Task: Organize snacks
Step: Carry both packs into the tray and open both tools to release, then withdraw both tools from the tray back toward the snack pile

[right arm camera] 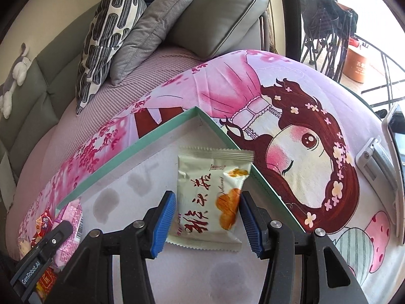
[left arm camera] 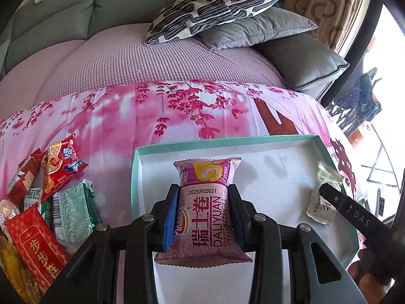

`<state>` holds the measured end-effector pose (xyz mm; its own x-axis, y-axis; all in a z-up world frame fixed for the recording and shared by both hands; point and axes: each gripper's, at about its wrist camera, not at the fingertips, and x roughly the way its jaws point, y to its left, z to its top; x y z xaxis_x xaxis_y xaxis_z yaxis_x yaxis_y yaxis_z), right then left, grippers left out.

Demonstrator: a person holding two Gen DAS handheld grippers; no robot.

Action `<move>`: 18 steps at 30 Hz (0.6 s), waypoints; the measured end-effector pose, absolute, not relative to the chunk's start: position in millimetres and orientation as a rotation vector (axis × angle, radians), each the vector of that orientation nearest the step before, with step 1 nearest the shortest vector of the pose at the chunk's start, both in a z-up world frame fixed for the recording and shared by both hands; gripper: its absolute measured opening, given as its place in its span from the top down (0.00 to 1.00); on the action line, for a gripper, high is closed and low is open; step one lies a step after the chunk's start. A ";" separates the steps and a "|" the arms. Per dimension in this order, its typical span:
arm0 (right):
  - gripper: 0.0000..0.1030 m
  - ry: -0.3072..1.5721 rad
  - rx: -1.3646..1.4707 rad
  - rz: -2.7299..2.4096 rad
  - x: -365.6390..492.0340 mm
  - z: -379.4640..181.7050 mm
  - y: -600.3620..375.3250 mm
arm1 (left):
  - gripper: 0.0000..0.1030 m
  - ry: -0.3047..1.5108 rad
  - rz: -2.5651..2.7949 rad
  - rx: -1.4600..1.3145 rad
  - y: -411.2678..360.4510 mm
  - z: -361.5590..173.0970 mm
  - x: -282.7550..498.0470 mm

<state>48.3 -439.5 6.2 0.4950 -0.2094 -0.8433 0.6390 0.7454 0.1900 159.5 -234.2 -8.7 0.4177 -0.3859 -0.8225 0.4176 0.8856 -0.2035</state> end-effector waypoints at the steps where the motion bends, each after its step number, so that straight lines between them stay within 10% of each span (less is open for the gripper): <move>1: 0.47 0.923 0.522 -0.541 49.3 5.6 -438.8 | 0.62 1.028 -0.501 0.037 -236.5 -11.7 161.5; 8: 0.41 0.949 0.505 -0.531 53.1 8.5 -434.7 | 0.59 1.037 -0.475 0.062 -242.3 -15.2 160.1; 18: 0.09 1.011 0.487 -0.515 53.2 15.1 -427.4 | 0.24 1.028 -0.465 0.025 -223.1 1.3 141.8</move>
